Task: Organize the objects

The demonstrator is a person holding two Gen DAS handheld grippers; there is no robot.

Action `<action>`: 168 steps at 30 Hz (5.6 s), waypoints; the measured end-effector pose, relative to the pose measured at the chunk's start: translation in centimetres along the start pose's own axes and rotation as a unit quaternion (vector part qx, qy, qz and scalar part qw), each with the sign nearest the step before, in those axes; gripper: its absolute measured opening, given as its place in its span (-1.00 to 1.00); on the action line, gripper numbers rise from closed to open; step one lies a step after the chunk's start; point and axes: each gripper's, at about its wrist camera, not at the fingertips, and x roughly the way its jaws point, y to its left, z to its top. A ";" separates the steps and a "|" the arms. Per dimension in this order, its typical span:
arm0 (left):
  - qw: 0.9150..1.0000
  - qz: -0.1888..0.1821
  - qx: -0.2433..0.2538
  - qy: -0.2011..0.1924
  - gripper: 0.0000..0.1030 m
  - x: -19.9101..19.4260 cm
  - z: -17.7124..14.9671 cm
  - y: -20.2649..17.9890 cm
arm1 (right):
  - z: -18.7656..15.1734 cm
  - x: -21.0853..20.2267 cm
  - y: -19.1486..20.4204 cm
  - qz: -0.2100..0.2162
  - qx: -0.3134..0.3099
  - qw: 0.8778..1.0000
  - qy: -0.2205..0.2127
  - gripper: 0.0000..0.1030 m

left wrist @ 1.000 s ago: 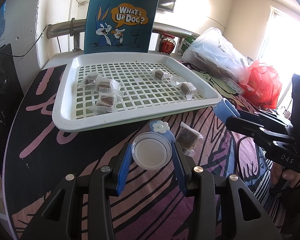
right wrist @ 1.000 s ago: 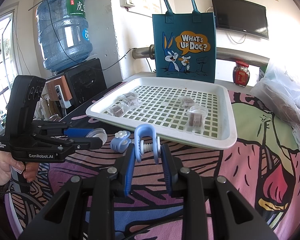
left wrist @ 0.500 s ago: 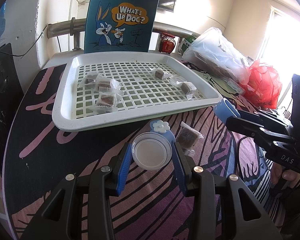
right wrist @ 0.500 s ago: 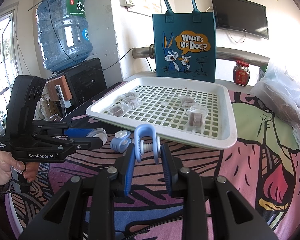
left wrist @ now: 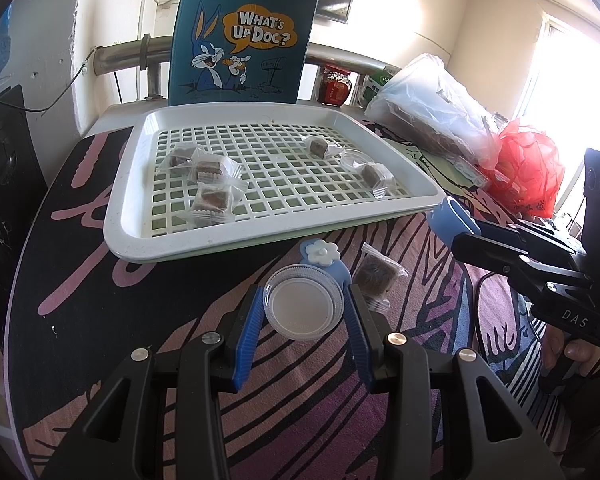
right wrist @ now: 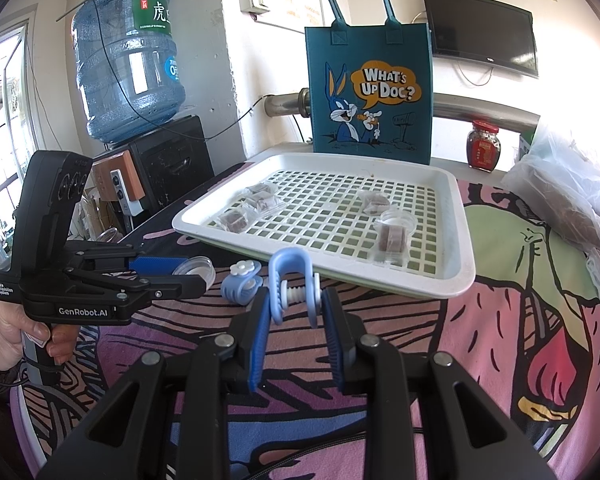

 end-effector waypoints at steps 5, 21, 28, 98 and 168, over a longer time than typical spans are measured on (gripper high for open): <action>1.000 0.000 0.000 0.000 -0.23 0.0 0.0 0.0 | 0.0 0.0 0.0 0.000 0.000 1.000 0.000 -0.51; 1.000 0.001 -0.003 0.003 -0.23 0.1 0.0 0.1 | 0.0 -0.1 -0.1 0.001 0.000 1.000 0.000 -0.51; 1.000 -0.002 -0.010 0.005 -0.23 0.1 0.0 0.4 | 0.0 0.1 0.1 0.001 0.007 1.000 0.002 -0.51; 0.998 -0.011 -0.049 0.044 0.38 3.7 2.5 -0.4 | 0.1 2.5 -2.1 0.041 0.081 0.992 0.090 0.14; 1.000 0.007 0.000 0.031 -0.64 1.2 0.4 0.1 | 0.3 3.9 1.8 0.015 -0.025 0.996 0.080 -0.49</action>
